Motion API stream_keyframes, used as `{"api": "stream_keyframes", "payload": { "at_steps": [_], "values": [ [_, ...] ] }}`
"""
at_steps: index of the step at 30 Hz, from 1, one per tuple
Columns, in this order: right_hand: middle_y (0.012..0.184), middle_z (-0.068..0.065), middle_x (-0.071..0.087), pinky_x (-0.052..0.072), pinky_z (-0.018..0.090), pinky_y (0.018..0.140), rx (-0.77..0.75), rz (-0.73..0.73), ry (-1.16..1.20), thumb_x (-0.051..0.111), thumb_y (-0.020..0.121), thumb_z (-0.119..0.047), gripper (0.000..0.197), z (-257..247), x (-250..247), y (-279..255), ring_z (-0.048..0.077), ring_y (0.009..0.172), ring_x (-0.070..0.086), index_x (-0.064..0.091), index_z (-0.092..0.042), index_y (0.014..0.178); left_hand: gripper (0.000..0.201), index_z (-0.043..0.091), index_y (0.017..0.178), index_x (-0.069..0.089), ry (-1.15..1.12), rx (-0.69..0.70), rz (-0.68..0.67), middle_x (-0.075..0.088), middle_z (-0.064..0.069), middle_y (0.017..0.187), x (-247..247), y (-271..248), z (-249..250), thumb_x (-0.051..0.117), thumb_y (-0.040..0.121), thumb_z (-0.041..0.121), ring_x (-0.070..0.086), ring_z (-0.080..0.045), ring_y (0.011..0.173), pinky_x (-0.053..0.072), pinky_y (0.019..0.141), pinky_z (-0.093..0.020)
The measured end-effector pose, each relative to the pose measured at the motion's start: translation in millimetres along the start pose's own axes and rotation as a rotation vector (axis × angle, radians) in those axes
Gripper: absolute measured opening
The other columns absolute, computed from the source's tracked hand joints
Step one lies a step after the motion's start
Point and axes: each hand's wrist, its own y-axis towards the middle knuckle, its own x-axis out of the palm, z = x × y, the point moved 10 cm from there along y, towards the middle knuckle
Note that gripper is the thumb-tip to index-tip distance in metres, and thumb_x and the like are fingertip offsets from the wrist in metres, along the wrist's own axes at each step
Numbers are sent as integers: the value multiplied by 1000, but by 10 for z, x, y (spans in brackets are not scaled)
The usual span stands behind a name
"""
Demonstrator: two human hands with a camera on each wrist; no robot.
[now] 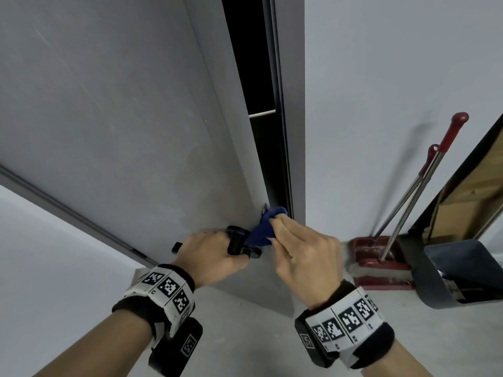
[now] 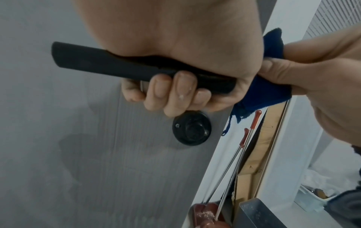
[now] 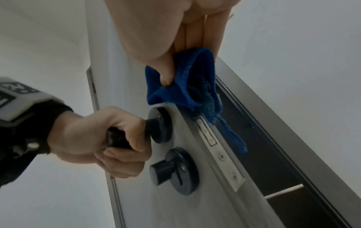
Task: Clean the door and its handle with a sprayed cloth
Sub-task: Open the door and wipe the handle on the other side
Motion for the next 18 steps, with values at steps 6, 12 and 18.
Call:
{"api": "stream_keyframes", "payload": {
  "at_steps": [6, 12, 18],
  "values": [
    [74, -9, 71, 53, 34, 56, 367, 62, 417, 65, 90, -18, 15, 452, -23, -148, 12, 61, 63, 77, -22, 97, 30, 28, 48, 51, -353, -20, 5, 47, 8, 49, 165, -53, -142, 57, 63, 53, 46, -12, 51, 32, 54, -26],
    [90, 1, 76, 58, 39, 74, 441, 80, 563, 67, 91, -11, 21, 503, -198, -157, 16, 81, 69, 75, -24, 105, 32, 21, 35, 49, -645, -166, 86, 40, 10, 39, 271, -68, -273, 59, 44, 50, 39, -11, 44, 28, 55, -27],
    [130, 0, 65, 45, 12, 102, 292, 88, 447, 75, 85, -4, 45, 104, 91, -122, 0, 117, 60, 65, -8, 129, 31, 22, 36, 50, -712, -160, 110, 42, 9, 40, 283, 30, -249, 58, 41, 52, 39, -17, 46, 30, 58, -30]
  ]
}}
